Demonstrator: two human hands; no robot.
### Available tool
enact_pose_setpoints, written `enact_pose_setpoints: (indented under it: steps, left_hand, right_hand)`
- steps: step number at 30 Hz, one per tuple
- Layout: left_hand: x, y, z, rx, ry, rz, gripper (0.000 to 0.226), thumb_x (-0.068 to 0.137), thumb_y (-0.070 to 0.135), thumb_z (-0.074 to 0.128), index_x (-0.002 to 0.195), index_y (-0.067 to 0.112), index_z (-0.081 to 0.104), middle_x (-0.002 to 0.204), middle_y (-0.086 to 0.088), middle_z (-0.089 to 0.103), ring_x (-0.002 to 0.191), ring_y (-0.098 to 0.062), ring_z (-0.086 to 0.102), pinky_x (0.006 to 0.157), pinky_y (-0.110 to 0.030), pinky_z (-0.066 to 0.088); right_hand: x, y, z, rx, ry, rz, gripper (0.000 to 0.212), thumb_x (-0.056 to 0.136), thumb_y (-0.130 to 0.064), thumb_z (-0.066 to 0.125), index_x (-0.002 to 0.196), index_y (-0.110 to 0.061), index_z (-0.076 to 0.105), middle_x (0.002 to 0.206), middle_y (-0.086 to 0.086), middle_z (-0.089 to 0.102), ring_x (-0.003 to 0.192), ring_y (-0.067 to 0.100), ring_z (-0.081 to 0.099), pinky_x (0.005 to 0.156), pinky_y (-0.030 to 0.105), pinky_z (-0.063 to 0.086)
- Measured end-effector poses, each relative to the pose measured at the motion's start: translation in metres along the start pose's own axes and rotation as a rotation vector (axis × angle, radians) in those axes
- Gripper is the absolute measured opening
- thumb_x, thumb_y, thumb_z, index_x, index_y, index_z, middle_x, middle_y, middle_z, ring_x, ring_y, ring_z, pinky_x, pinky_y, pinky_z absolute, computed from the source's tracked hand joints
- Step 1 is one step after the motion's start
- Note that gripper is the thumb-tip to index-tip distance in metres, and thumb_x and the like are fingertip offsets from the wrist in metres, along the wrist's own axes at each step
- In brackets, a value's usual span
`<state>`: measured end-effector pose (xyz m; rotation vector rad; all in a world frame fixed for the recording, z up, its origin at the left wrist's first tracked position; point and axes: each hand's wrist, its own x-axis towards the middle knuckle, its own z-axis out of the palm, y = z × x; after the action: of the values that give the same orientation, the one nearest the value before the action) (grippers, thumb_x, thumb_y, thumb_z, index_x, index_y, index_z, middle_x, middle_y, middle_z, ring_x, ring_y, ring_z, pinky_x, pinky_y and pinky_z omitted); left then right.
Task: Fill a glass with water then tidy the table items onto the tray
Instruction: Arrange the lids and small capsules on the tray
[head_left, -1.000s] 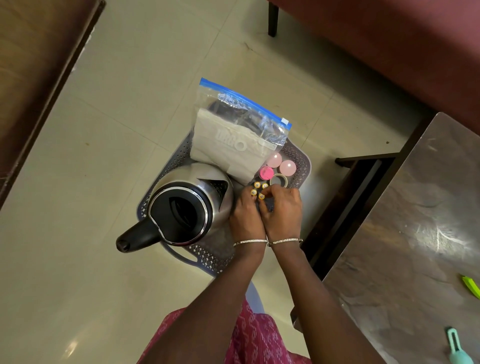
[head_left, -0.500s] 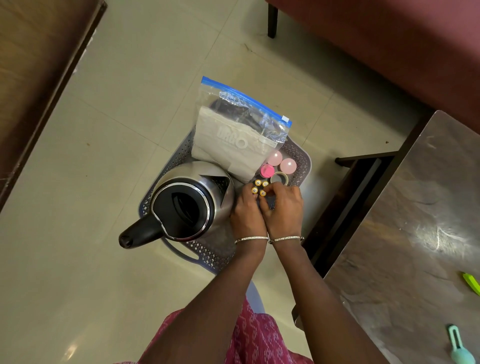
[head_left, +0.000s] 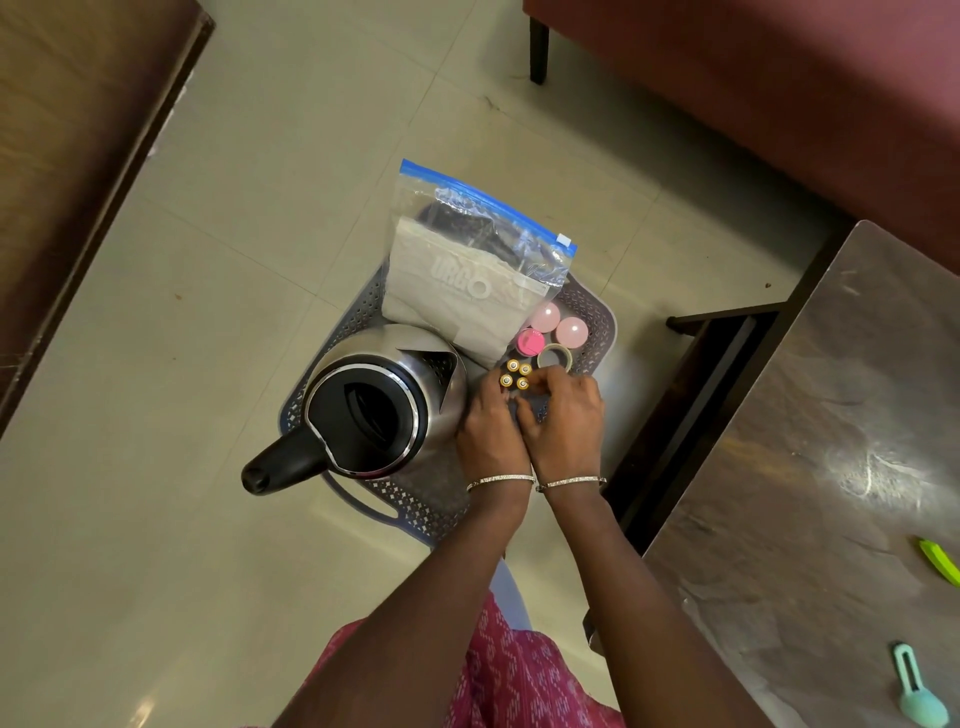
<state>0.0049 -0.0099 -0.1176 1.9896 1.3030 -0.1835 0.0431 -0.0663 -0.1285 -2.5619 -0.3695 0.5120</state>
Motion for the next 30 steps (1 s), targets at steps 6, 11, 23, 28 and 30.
enact_pose_setpoints:
  steps: [6,11,23,28,30]
  left_hand:
    - [-0.003,0.0,-0.004,0.028,-0.021,-0.021,0.035,0.095,0.02,0.053,0.13,0.021,0.053,0.116,-0.009,0.067,0.101,-0.03,0.065,0.075,-0.037,0.048]
    - [-0.006,0.0,-0.005,0.031,-0.02,-0.017,0.035,0.094,0.022,0.055,0.129,0.021,0.054,0.115,-0.009,0.067,0.101,-0.03,0.066,0.074,-0.036,0.049]
    - [0.001,-0.007,0.009,-0.055,0.007,-0.076,0.027,0.094,0.015,0.051,0.119,0.012,0.063,0.106,-0.021,0.07,0.096,-0.037,0.065,0.073,-0.039,0.045]
    - [0.005,-0.007,0.011,-0.059,0.001,-0.081,0.028,0.095,0.012,0.05,0.12,0.012,0.063,0.108,-0.021,0.069,0.098,-0.037,0.065,0.076,-0.038,0.046]
    - [0.005,-0.006,0.012,-0.066,0.002,-0.081,0.028,0.094,0.013,0.051,0.12,0.012,0.063,0.108,-0.02,0.07,0.098,-0.036,0.066,0.077,-0.038,0.047]
  right_hand:
    - [-0.005,0.002,-0.002,-0.023,-0.036,0.007,0.019,0.079,-0.016,0.071,0.096,-0.012,0.062,0.094,0.005,0.068,0.093,0.028,0.054,0.079,0.04,0.042]
    - [-0.008,0.001,-0.006,-0.022,-0.037,0.016,0.021,0.08,-0.013,0.069,0.1,-0.012,0.064,0.098,0.005,0.069,0.098,0.028,0.054,0.082,0.039,0.041]
    - [-0.004,-0.002,-0.005,-0.255,0.018,-0.1,0.009,0.068,-0.001,0.08,0.07,0.002,0.071,0.094,0.018,0.071,0.086,0.039,0.064,0.064,0.038,0.052]
    - [-0.001,-0.007,-0.006,-0.31,-0.007,-0.094,0.014,0.062,0.0,0.084,0.061,0.0,0.07,0.078,0.014,0.067,0.075,0.036,0.063,0.056,0.034,0.046]
    - [0.0,-0.008,-0.007,-0.328,-0.014,-0.087,0.014,0.061,-0.002,0.085,0.06,0.0,0.071,0.076,0.014,0.066,0.073,0.035,0.063,0.055,0.033,0.044]
